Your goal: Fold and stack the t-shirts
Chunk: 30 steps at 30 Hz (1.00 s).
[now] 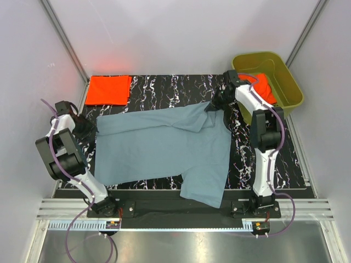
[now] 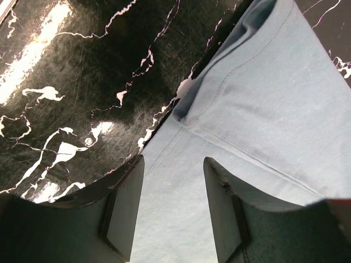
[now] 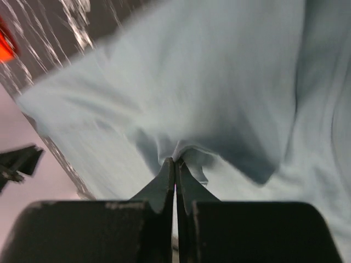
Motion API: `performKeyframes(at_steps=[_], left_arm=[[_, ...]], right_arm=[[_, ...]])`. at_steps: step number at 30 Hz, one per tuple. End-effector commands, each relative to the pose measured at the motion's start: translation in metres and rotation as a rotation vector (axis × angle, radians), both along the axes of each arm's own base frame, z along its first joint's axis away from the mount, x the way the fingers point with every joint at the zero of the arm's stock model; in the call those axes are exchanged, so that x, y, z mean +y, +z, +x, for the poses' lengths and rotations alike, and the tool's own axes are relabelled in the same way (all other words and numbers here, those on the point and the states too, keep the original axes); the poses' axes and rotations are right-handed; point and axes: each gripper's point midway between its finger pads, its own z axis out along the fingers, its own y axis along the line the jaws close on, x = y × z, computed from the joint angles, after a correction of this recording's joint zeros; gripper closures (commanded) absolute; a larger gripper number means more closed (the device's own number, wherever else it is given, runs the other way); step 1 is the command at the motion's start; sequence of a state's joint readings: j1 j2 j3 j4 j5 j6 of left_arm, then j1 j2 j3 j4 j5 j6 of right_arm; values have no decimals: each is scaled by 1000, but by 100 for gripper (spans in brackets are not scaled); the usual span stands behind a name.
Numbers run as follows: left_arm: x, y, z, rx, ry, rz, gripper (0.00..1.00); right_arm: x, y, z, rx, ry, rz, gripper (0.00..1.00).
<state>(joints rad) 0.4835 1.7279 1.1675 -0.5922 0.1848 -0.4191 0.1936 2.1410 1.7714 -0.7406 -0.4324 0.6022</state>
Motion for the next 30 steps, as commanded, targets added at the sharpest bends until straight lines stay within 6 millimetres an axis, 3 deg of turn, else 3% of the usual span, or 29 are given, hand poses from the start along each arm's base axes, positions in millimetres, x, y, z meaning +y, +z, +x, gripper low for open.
performKeyframes(at_steps=[1,3,5,7,8,10,11,13,14,15,16,17,18,20,23,25,30], left_arm=[[-3,21,9,-66,-18,12,47],[-4,20,8,-64,-21,12,47],[-5,20,7,-61,-28,16,48],[-7,19,5,-60,-35,17,47],[-8,20,4,-63,-38,20,47],[-12,20,2,-61,-45,23,47],[-14,21,0,-62,-48,24,47],[-25,22,1,-69,-68,17,47],[-29,21,0,-64,-71,11,47],[-34,20,-1,-66,-80,-3,47],[-40,20,-1,-67,-84,-14,47],[-44,19,-3,-68,-87,-22,47],[-47,19,-4,-70,-90,-30,47],[-54,19,-4,-76,-93,-47,47],[-64,21,-2,-88,-110,-68,47],[-70,22,-1,-87,-120,-72,47],[-74,29,4,-109,-138,-77,47]], right_arm=[[-22,6,52,-55,-79,27,100],[-28,-3,72,-52,-98,39,100],[-32,1,86,-80,-94,44,88],[-35,4,84,-92,-62,12,72],[-37,21,81,-123,-53,2,61],[-42,35,72,-167,-27,-54,52],[-43,47,57,-179,-12,-69,44],[-42,53,40,-195,18,-77,36],[-42,48,16,-161,26,-70,33],[-29,47,2,-155,61,-15,32],[-21,49,0,-193,68,17,32],[-17,37,-21,-163,80,27,32],[0,36,-26,-192,115,45,30],[15,24,-38,-179,150,62,30],[36,14,-32,-165,162,103,48],[40,7,-25,-158,136,94,54],[35,-13,-18,-147,129,49,52]])
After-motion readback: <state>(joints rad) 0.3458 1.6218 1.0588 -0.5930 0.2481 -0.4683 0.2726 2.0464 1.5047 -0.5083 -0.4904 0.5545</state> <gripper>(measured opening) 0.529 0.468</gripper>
